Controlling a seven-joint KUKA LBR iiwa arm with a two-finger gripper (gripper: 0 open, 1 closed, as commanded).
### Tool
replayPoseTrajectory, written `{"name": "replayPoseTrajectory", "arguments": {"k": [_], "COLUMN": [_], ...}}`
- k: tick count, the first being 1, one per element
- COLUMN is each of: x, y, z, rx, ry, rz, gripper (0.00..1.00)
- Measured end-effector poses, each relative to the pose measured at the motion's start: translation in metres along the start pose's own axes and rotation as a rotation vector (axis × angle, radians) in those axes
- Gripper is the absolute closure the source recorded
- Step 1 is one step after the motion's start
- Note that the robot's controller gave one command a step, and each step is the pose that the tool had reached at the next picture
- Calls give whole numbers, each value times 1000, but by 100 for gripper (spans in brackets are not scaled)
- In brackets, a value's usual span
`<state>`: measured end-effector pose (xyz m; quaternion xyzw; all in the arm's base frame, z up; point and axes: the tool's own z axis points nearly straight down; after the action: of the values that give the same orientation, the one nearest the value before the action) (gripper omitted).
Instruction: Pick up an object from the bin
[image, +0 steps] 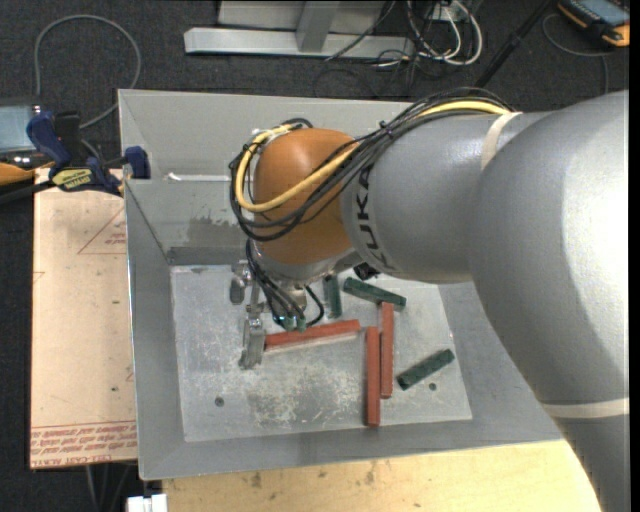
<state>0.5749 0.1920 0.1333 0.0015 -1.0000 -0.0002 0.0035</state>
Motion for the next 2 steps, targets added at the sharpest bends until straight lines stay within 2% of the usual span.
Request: {"name": "replayPoseTrajectory", "arguments": {"k": [1, 2], "x": [21, 20], "y": [-132, -127], "z": [64, 62], "rx": [3, -1], "ry": [-4, -8], "rz": [-184, -189], "gripper": [0, 100]}}
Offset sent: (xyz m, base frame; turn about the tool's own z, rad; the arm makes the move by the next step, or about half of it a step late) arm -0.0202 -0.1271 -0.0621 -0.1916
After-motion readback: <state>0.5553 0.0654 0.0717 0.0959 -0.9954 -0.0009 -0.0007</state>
